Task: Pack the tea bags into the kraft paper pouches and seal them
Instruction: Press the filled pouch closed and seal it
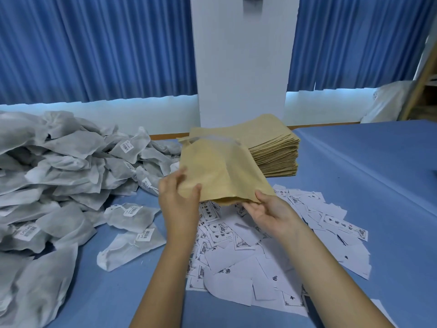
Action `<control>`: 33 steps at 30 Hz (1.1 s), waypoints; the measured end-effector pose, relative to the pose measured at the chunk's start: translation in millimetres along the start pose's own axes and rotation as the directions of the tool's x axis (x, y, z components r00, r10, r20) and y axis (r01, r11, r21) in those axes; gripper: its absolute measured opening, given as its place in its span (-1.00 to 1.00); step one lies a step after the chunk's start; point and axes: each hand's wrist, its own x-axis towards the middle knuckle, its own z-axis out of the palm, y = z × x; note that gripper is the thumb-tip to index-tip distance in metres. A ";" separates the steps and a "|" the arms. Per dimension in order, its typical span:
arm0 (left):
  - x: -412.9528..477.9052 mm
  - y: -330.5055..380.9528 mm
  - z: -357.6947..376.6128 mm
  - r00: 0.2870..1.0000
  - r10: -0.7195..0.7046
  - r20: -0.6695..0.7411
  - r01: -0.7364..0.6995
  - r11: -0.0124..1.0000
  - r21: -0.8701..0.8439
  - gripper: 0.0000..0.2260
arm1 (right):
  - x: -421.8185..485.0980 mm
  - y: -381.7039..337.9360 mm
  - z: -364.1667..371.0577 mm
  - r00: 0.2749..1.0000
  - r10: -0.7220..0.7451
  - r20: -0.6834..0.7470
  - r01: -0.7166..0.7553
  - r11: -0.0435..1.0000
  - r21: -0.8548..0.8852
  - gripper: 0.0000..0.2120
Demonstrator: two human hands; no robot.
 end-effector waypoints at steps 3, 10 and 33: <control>-1.8 3.1 1.0 0.918 -0.375 -0.132 0.330 0.904 -0.272 -0.39 | -2.1 4.7 3.9 0.998 -0.042 -0.044 0.042 0.999 -0.001 -0.91; -26.6 17.8 26.3 0.664 -0.629 0.404 0.710 0.360 -0.605 -0.80 | -3.2 20.6 5.8 0.965 -0.254 -0.059 0.249 0.965 -0.085 -0.93; -42.3 4.2 40.5 0.525 -0.688 0.501 0.814 0.234 -0.532 -0.68 | 2.7 33.4 -6.6 0.971 -0.233 -0.047 0.203 0.916 -0.347 -0.79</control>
